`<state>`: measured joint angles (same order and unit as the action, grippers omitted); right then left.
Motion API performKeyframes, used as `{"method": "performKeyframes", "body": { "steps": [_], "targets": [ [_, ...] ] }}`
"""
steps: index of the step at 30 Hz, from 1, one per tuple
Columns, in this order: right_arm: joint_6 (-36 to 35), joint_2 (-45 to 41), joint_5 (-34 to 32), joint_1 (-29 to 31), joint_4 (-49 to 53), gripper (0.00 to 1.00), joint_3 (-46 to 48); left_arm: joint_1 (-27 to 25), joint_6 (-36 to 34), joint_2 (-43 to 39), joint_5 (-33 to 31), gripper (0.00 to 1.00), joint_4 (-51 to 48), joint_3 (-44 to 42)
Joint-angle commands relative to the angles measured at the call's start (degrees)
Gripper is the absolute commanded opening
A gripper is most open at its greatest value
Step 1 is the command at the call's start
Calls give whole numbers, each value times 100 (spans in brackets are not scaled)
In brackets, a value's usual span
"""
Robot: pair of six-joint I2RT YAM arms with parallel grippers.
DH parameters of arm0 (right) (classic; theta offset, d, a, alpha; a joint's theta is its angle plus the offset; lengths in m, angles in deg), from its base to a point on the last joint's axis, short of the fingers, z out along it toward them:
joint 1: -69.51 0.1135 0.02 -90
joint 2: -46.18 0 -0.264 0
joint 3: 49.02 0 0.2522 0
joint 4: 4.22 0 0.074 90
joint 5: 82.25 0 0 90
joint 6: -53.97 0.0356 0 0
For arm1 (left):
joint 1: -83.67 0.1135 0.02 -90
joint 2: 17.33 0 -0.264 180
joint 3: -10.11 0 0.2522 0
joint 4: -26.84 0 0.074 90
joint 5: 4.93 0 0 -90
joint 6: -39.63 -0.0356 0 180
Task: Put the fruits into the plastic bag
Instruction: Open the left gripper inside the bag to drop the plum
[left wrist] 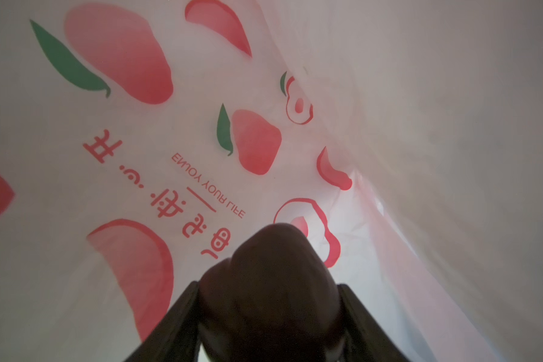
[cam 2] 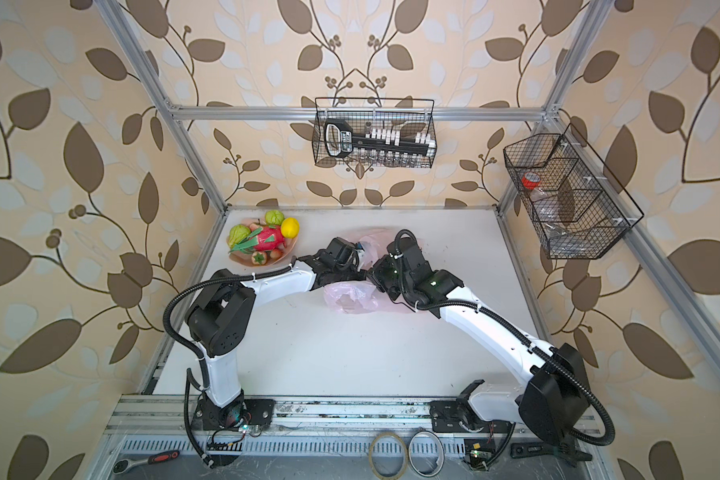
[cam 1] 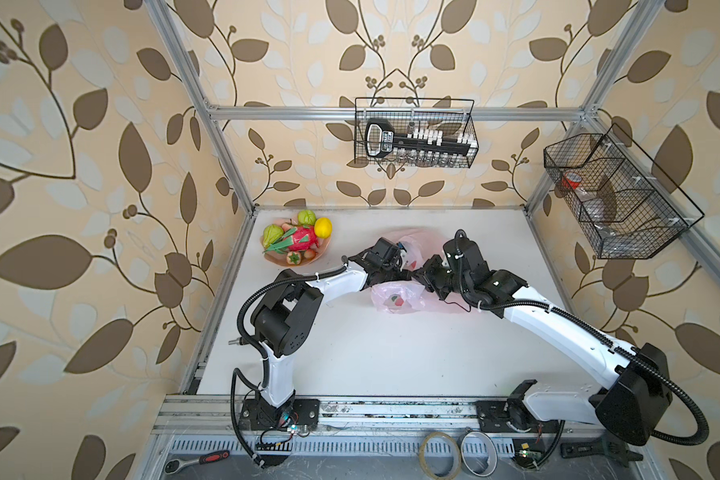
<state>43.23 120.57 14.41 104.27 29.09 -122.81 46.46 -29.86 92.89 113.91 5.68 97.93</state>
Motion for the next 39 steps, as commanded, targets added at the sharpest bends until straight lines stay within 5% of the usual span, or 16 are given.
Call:
{"method": "performKeyframes", "body": {
  "steps": [1, 7, 11, 20, 39],
  "targets": [
    [406, -121, 68, -58, -362, 0, 196, -90, 441, 81, 315, 48, 455, 160],
    [392, -129, 130, -117, -427, 0, 229, -146, 506, 69, 257, 80, 352, 201],
    [401, -169, 135, -156, -440, 0, 274, -113, 547, -149, 158, 93, 215, 237],
    [458, -326, 29, -224, -395, 0, 288, 169, 484, -728, 131, 96, -409, 355],
    [632, -395, -164, -418, -427, 0, 190, 330, -870, -1820, 328, 95, -2303, 219]
  ]
}}
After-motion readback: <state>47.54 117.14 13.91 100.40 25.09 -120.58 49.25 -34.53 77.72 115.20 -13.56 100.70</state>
